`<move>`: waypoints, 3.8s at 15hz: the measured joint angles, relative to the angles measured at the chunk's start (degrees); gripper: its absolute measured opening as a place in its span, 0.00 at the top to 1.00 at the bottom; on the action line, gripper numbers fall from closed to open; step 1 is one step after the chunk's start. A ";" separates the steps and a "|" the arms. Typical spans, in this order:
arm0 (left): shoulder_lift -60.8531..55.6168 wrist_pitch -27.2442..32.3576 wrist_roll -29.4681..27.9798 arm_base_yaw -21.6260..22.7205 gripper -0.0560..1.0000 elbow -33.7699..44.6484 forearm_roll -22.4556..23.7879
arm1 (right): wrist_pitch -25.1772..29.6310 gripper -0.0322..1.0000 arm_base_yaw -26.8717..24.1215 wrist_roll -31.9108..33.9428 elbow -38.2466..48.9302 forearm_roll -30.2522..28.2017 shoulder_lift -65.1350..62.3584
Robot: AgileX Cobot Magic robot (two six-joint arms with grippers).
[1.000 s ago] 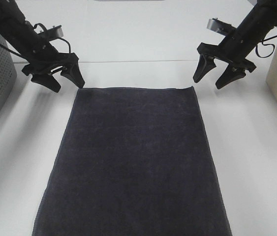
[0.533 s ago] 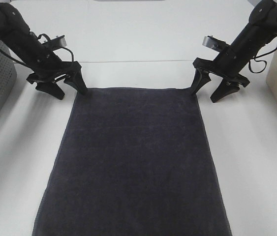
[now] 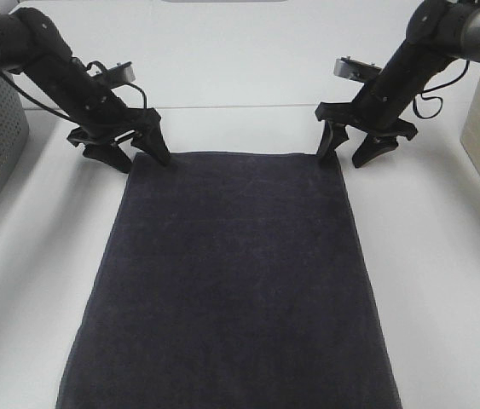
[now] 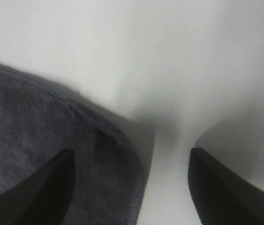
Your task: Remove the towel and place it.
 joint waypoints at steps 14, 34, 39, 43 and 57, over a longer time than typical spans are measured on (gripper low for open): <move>0.57 -3.32 -8.65 -5.61 0.87 -0.46 9.11 | -3.09 0.96 6.07 7.56 0.00 -7.56 0.23; 2.52 -18.91 -5.90 -5.84 0.93 -15.07 17.02 | -18.22 0.96 6.53 7.56 -13.69 -18.11 1.26; 2.86 -28.07 -4.64 -5.84 0.93 -15.07 19.02 | -25.50 0.96 6.53 7.56 -13.69 -18.11 1.26; 4.47 -30.77 -3.55 -5.84 0.93 -15.07 19.25 | -28.36 0.96 6.53 7.33 -13.81 -18.11 1.55; 9.80 -41.08 -3.32 -5.84 0.88 -15.07 21.43 | -34.32 0.84 6.53 7.22 -13.81 -16.96 7.56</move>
